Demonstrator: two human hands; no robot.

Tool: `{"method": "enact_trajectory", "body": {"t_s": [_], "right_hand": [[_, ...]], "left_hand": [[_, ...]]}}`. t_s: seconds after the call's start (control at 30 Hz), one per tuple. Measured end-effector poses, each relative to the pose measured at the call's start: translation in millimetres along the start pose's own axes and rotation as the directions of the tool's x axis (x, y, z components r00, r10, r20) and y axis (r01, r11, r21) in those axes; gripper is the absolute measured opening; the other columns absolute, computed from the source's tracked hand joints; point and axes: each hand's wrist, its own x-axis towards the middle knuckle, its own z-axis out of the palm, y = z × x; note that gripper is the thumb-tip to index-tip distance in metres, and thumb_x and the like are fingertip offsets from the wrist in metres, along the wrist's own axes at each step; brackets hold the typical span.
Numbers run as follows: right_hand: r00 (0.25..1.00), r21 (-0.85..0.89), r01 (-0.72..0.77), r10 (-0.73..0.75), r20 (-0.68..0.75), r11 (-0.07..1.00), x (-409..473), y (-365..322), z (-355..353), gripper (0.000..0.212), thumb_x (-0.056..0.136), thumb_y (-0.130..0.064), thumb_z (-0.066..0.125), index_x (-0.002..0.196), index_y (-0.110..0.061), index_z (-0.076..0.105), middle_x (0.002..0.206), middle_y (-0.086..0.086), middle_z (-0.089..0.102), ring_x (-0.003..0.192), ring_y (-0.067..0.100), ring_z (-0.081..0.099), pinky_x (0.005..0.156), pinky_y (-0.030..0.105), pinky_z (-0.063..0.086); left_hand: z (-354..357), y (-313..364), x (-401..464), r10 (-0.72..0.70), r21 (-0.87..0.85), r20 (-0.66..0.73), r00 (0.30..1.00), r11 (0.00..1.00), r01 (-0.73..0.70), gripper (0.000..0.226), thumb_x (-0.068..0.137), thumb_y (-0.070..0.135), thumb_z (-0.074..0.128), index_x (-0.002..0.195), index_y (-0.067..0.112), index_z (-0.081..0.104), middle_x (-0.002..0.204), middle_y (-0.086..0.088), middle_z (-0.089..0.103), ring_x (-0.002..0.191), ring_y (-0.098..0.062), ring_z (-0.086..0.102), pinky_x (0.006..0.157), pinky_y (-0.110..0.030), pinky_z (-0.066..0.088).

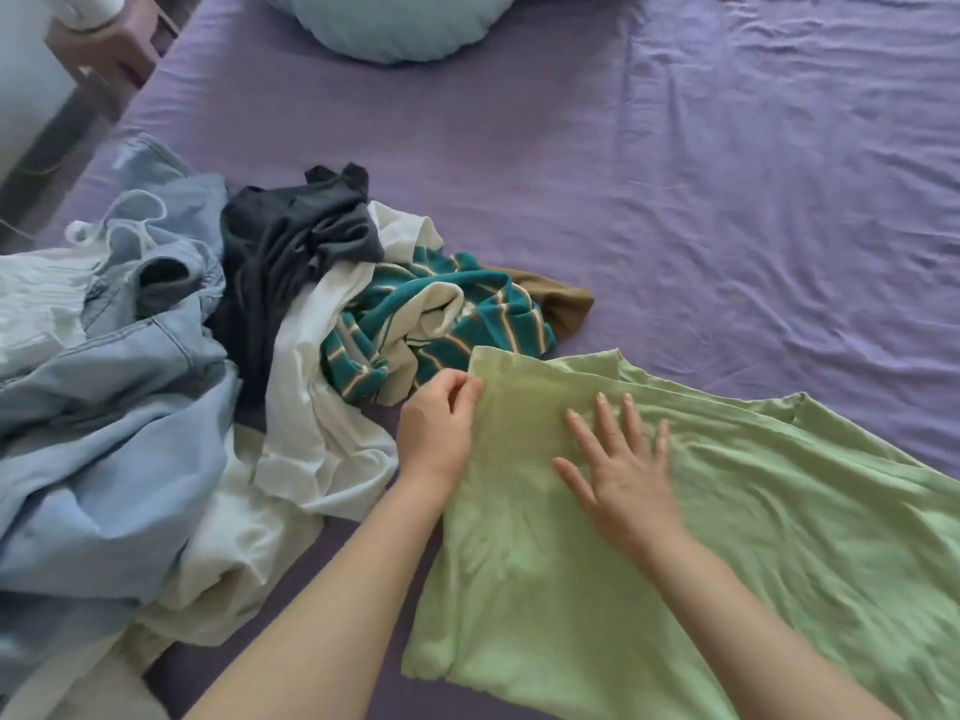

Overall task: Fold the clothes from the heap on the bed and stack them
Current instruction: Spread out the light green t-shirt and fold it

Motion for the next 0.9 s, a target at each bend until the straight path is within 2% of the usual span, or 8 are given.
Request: {"method": "enact_trajectory", "body": {"t_s": [0.2,0.33,0.5,0.57,0.63,0.73,0.83,0.9], "right_hand": [[0.995,-0.094,-0.076,0.081,0.051,0.993,44,-40,2,0.069,0.087,-0.071,0.012,0.146,-0.043,-0.010,0.158,0.004,-0.019,0.143,0.029,-0.021,0.106,0.066,-0.010],[0.995,-0.112,-0.072,0.080,0.065,0.991,42,-41,0,0.071,0.087,-0.071,0.014,0.147,-0.041,-0.009,0.158,0.005,-0.019,0.143,0.030,-0.022,0.107,0.065,-0.008],[0.994,-0.086,-0.013,0.022,0.111,0.996,-11,-35,4,0.068,0.090,-0.067,0.015,0.148,-0.040,-0.007,0.158,0.004,-0.016,0.143,0.027,-0.023,0.113,0.056,-0.012],[0.994,0.015,-0.038,0.036,0.105,0.999,-17,-39,0,0.066,0.092,-0.064,0.022,0.150,-0.037,0.002,0.160,0.002,-0.008,0.145,0.024,-0.017,0.114,0.051,-0.010],[0.998,0.274,-0.062,0.057,0.026,0.960,-12,-51,-14,0.065,0.094,-0.058,0.034,0.150,-0.031,0.015,0.159,0.000,0.011,0.147,0.021,0.001,0.117,0.044,0.003],[0.996,0.736,-0.069,0.084,0.017,0.674,-3,-76,-37,0.068,0.089,-0.051,0.054,0.147,-0.024,0.030,0.148,-0.002,0.040,0.136,0.013,0.035,0.112,0.032,0.030],[0.992,0.760,-0.111,0.121,0.043,0.641,-1,-90,-52,0.069,0.083,-0.044,0.064,0.144,-0.027,0.036,0.135,-0.006,0.053,0.124,0.011,0.048,0.098,0.023,0.037],[0.979,0.739,-0.127,0.201,-0.012,0.662,1,-86,-59,0.048,0.088,-0.021,0.058,0.135,-0.022,0.048,0.123,0.002,0.062,0.115,0.021,0.056,0.094,0.026,0.041]], "left_hand": [[-5,-19,12,-0.140,0.087,0.026,0.990,0.987,0.138,0.023,0.095,0.031,0.054,0.103,0.013,0.066,0.102,-0.006,0.064,0.096,-0.022,0.057,0.080,-0.032,0.045],[1,-23,-5,-0.306,0.049,0.099,0.947,0.952,0.303,0.051,0.089,0.037,0.062,0.130,0.012,0.048,0.125,-0.007,0.049,0.111,-0.025,0.053,0.093,-0.034,0.043],[-2,-28,-26,-0.456,-0.020,0.179,0.872,0.884,0.467,0.050,0.086,0.039,0.066,0.124,0.012,0.048,0.113,-0.004,0.060,0.103,-0.023,0.058,0.089,-0.037,0.048],[-1,-26,-30,-0.466,-0.210,0.276,0.841,0.824,0.526,0.043,0.091,0.036,0.060,0.124,0.010,0.052,0.118,-0.007,0.063,0.106,-0.023,0.061,0.096,-0.042,0.048],[-3,-15,-33,-0.414,-0.503,0.466,0.782,0.603,0.619,0.041,0.099,0.038,0.047,0.124,0.007,0.058,0.118,-0.010,0.066,0.107,-0.026,0.064,0.095,-0.044,0.051],[-6,2,-39,-0.244,-0.635,0.669,0.702,0.303,0.711,0.066,0.097,0.060,0.023,0.113,0.017,0.070,0.114,-0.008,0.070,0.105,-0.020,0.067,0.079,-0.031,0.057],[-9,12,-49,-0.177,-0.602,0.723,0.668,0.314,0.734,0.076,0.092,0.070,0.013,0.122,0.022,0.063,0.120,-0.002,0.068,0.110,-0.015,0.064,0.085,-0.029,0.054],[-11,12,-60,-0.216,-0.578,0.674,0.706,0.441,0.687,0.061,0.095,0.062,0.026,0.122,0.019,0.061,0.116,-0.002,0.069,0.106,-0.014,0.066,0.085,-0.028,0.054]]}}
